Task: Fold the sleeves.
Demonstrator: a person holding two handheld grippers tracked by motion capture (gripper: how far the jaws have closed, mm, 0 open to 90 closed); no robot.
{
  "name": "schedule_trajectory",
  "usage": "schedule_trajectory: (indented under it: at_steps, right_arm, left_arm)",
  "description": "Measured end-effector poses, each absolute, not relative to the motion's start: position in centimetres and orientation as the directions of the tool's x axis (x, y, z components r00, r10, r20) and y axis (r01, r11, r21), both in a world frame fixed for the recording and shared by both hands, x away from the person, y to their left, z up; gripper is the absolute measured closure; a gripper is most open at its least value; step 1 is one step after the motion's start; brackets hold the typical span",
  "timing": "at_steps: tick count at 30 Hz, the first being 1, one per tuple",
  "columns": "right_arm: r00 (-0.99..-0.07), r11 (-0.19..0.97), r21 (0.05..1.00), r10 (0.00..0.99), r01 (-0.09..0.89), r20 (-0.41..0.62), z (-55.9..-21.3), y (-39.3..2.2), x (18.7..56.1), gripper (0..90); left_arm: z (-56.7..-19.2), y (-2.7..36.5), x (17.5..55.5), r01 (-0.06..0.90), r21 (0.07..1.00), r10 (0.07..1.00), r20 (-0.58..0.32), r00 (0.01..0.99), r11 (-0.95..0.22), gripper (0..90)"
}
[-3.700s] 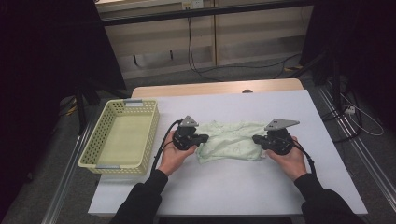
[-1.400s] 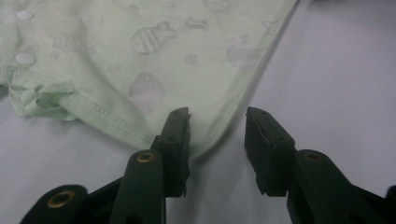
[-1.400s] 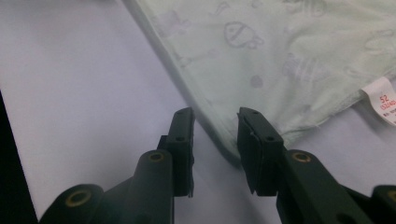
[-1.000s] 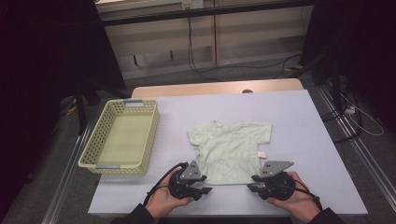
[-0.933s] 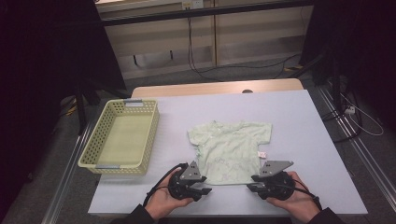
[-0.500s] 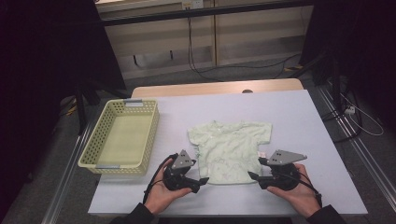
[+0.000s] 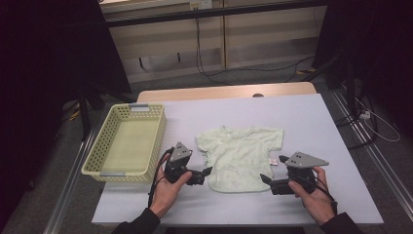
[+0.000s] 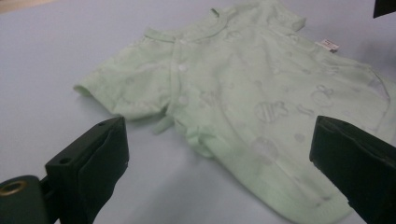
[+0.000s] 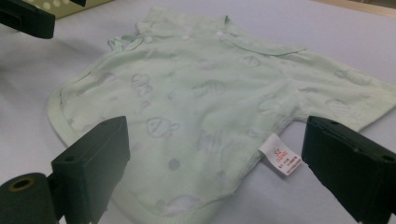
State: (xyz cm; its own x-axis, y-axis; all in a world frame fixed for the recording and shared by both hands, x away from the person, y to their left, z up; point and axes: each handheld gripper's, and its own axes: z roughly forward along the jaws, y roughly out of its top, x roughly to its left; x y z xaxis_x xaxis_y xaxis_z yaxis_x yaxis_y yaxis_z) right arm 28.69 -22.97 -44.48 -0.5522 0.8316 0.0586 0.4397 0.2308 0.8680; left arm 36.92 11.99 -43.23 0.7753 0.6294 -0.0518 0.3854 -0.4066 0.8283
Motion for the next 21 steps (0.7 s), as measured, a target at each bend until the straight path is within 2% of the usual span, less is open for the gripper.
schedule_trajectory:
  at_steps: [4,14,21]
  right_arm:
    - [-0.531,0.215,0.875,0.846,0.433,0.055,-44.5,-23.1,28.8,7.6]
    - [-0.525,0.204,0.889,0.85,0.409,0.047,-44.5,-22.8,28.8,7.6]
    - [-0.531,0.214,0.896,0.847,0.389,0.029,-44.1,-23.1,28.2,7.6]
  left_arm:
    - [-43.4,11.8,37.9,0.386,0.822,0.649,-0.026,0.76,-0.419,5.3]
    - [-43.6,11.5,41.2,0.418,0.82,0.656,-0.07,0.751,-0.391,7.5]
    - [-43.1,11.7,42.9,0.429,0.818,0.692,-0.053,0.72,-0.384,7.5]
